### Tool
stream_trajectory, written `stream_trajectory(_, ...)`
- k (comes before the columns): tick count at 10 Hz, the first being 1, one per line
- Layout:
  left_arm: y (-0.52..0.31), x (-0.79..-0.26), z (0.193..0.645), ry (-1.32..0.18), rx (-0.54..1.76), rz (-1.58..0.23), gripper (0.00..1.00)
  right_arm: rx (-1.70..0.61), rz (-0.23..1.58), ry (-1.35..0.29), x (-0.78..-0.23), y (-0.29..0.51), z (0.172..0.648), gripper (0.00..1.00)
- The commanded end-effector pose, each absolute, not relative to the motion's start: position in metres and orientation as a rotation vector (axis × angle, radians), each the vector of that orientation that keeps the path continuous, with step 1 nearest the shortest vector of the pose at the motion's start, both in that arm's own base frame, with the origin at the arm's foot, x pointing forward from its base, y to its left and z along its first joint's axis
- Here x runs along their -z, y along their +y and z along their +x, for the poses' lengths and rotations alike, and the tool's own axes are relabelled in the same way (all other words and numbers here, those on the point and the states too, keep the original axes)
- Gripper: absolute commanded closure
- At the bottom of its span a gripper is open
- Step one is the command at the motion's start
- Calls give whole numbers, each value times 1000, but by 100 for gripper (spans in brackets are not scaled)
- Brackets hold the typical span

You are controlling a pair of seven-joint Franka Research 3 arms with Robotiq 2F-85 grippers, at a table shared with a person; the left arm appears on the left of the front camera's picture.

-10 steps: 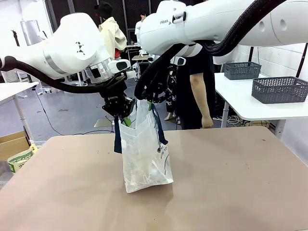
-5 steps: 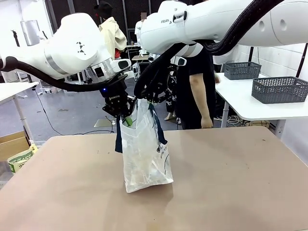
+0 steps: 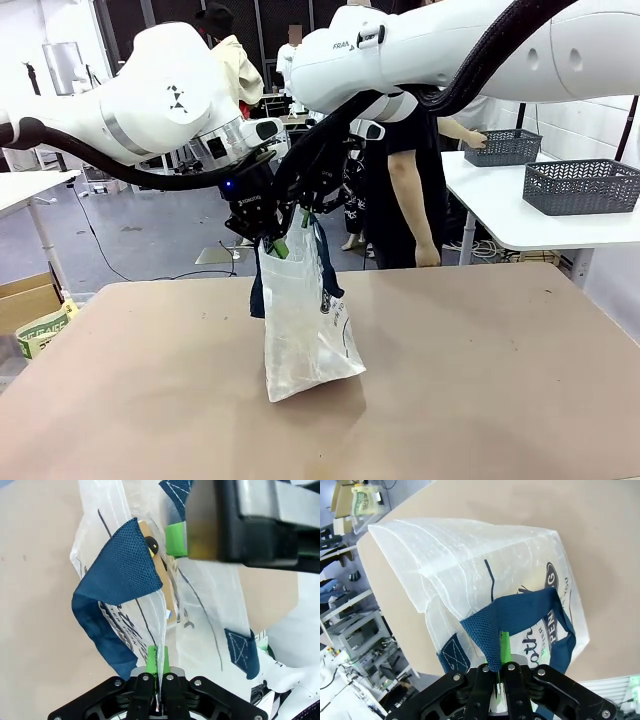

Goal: Transfer purchased items from the store into the shopping bag.
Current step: Move the Reusable shopping bag to the right side of the table.

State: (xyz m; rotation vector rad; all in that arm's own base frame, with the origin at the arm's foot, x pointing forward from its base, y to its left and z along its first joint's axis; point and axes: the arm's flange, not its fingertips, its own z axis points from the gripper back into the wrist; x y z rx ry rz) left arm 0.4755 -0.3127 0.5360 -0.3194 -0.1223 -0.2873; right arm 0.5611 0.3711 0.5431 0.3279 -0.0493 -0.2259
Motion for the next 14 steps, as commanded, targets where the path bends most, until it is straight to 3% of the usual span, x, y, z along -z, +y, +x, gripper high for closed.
stream_trajectory(1,-310,-538,472,-147,279,-363,100,257,357,-38,-547,380,568,100)
stream_trajectory(10,-311,-538,477,-134,275,-335,100,220,324,-34,-539,385,564,100)
stream_trajectory(14,-319,-541,478,-155,278,-343,100,330,310,-29,-541,401,566,100)
